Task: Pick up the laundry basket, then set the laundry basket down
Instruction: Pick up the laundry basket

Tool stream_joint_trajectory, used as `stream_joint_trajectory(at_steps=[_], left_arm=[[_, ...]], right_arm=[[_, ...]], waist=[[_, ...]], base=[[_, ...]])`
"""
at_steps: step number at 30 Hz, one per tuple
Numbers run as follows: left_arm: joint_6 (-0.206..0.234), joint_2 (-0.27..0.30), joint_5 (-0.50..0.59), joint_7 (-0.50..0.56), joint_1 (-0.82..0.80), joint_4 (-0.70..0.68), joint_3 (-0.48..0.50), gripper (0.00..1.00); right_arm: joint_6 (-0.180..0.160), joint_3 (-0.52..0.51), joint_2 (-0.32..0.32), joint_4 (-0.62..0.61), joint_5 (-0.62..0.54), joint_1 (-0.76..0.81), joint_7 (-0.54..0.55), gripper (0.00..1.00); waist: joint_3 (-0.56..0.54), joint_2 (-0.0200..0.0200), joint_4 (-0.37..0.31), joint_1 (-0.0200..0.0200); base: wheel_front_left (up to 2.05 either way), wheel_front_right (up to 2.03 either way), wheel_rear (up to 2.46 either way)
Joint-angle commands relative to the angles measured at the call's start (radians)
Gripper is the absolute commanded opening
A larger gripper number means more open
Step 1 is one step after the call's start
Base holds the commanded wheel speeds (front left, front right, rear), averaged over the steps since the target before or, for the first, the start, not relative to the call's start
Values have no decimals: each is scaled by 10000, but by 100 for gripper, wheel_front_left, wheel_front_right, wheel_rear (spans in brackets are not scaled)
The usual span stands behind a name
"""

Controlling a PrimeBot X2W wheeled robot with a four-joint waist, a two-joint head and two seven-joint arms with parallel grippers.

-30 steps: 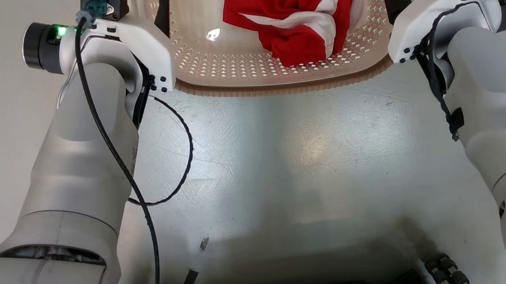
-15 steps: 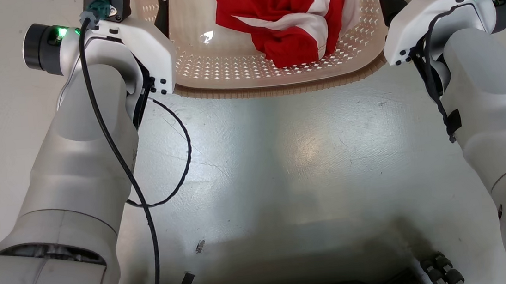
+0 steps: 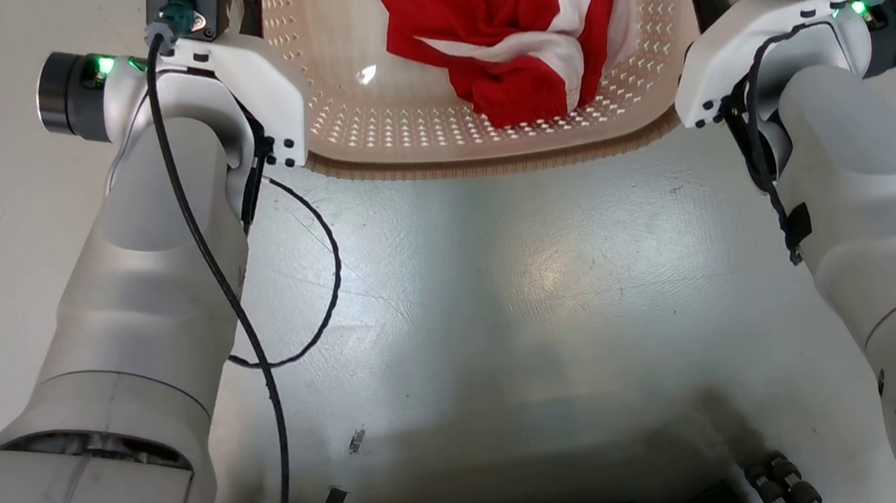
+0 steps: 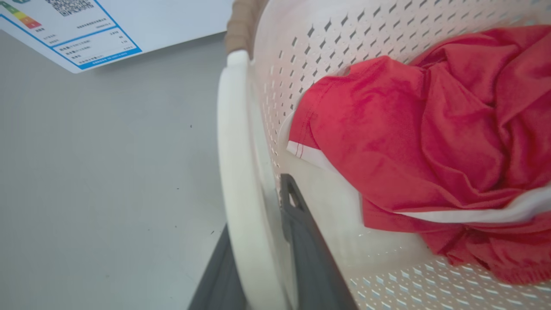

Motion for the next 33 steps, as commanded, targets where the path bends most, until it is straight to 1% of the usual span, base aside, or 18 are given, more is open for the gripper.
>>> stream_joint_trajectory(at_steps=[1,9,12,15,23,28,33], left_arm=[[-28,301,66,-16,125,-67,-23,0],[109,280,-210,185,716,44,-221,0],[125,278,-432,262,1098,60,-309,0],[139,277,-706,249,1506,68,-377,0],[185,276,-1286,385,2986,85,-746,0],[111,276,-1703,646,4075,88,-1116,0],[174,276,-2030,1032,5139,91,-1490,0]], right_arm=[[75,170,143,-28,-25,490,-95,0],[75,523,143,207,90,834,119,0],[75,993,143,240,293,1121,367,0],[75,1600,143,201,789,1503,676,0],[75,3559,143,-512,2341,3025,1752,0],[75,4641,143,-919,3314,3922,2375,0],[75,5636,143,-1394,4390,4810,2976,0]], waist=[[-73,0,22,-1],[-809,0,96,-1],[-1296,0,86,-1],[-1876,0,48,-1],[-3979,0,-191,-1],[-5459,0,-454,-1],[-6823,0,-779,-1]], base=[[0,0,0],[0,0,0],[0,0,0],[0,0,0],[0,0,0],[0,0,0],[0,0,0]])
